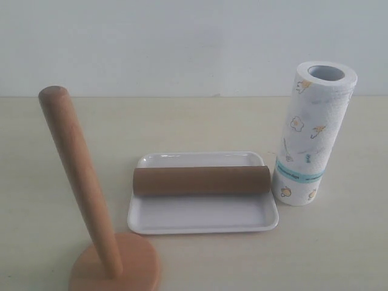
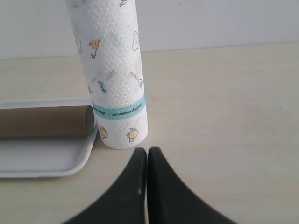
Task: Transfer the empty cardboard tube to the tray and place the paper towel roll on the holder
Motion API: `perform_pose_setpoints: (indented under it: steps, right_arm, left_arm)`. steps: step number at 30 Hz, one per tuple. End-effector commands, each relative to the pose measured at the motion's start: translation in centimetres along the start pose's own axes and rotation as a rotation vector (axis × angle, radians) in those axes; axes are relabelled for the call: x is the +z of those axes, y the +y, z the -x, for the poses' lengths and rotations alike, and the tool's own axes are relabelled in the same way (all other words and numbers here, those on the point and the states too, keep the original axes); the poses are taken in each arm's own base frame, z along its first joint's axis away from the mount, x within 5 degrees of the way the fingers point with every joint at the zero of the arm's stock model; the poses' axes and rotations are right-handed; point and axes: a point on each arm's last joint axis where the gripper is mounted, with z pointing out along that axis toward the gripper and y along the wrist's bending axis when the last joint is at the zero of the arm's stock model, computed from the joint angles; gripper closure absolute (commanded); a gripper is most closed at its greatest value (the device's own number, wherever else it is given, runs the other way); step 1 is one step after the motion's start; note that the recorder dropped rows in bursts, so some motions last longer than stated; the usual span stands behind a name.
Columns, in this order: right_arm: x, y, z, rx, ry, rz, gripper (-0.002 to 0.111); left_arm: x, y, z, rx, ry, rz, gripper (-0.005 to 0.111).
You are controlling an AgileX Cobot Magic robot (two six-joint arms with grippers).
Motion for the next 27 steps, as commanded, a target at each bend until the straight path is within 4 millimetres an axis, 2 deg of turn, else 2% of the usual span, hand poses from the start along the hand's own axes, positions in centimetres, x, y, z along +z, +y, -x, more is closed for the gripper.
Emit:
perform_pose_setpoints:
  steps: [1, 4, 7, 13, 18, 23, 27]
  right_arm:
    - [0.0, 0.0, 0.0, -0.010, -0.007, -0.006, 0.108]
    - [0.0, 0.0, 0.0, -0.010, -0.007, -0.006, 0.108]
    - [0.0, 0.0, 0.0, -0.010, -0.007, -0.006, 0.108]
    - [0.0, 0.0, 0.0, -0.010, -0.007, -0.006, 0.108]
    - [0.0, 0.0, 0.0, -0.010, -0.007, -0.006, 0.108]
    - [0.0, 0.0, 0.0, -0.010, -0.007, -0.006, 0.108]
    - [0.0, 0.0, 0.0, -0.010, -0.007, -0.006, 0.108]
  left_arm:
    - [0.0, 0.0, -0.4, 0.184, 0.033, -0.007, 0.103]
    - [-0.1, -0.2, -1.4, 0.349, 0.142, -0.052, 0.103]
    - [-0.3, -0.4, -2.1, 0.397, 0.212, -0.086, 0.103]
    - [-0.7, -0.7, -3.4, 0.292, 0.363, -0.131, 0.103]
    - [-0.7, -0.5, -3.5, 0.206, 0.376, -0.100, 0.103]
    - [-0.8, 0.4, -3.7, 0.099, 0.405, 0.021, 0.103]
    - [-0.8, 0.4, -3.7, 0.099, 0.405, 0.021, 0.103]
